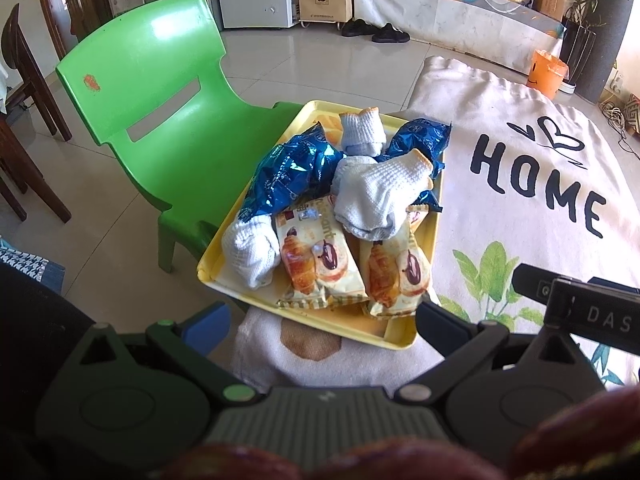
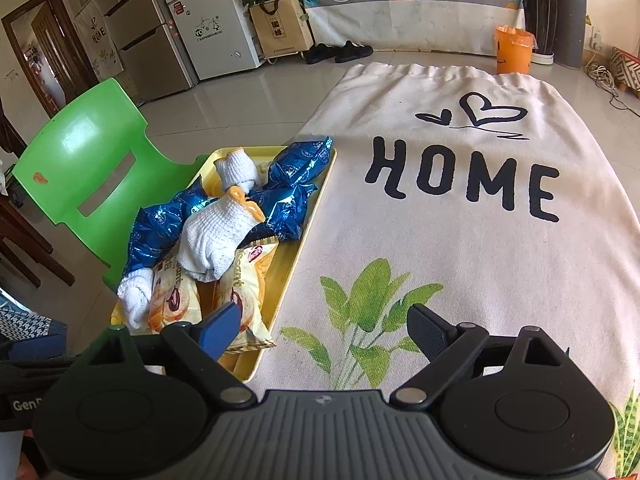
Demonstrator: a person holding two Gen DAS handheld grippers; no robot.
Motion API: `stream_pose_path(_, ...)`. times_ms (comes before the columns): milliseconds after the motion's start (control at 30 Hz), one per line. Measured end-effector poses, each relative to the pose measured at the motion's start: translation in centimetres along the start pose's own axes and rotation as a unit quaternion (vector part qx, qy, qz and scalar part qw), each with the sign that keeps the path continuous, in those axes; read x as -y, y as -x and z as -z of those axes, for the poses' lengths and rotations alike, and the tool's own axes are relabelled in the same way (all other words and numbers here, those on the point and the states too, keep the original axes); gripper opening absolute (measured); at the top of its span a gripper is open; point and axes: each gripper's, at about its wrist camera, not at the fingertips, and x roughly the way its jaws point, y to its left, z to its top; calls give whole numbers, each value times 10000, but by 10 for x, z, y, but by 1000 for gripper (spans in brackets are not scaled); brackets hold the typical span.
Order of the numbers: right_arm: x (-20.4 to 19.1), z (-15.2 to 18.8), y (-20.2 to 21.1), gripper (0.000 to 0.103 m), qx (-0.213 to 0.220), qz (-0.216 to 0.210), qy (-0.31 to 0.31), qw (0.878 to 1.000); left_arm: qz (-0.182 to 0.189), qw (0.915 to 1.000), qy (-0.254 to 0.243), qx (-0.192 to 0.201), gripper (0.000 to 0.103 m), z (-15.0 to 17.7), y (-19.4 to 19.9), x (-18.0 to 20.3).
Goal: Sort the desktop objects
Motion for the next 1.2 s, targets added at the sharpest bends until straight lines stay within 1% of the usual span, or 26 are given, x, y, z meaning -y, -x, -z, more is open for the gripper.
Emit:
stream_pose_path(233, -1, 1, -1, 92, -38, 2, 35, 10000, -84, 9999, -92, -27, 102, 1, 1, 3)
stream_pose_path(567, -3, 2, -1, 92, -39, -9, 122, 9999, -111, 9997, -172, -141, 103, 5, 1, 7)
stream_pose_path(800, -2, 1, -1, 92, -24, 0, 121, 9999, -90, 9995, -128, -260, 103, 7, -1, 8)
stream_pose_path(1200, -2, 1, -2, 92, -28, -3, 137, 9999, -53, 9993, -201, -300, 103, 11, -3, 12)
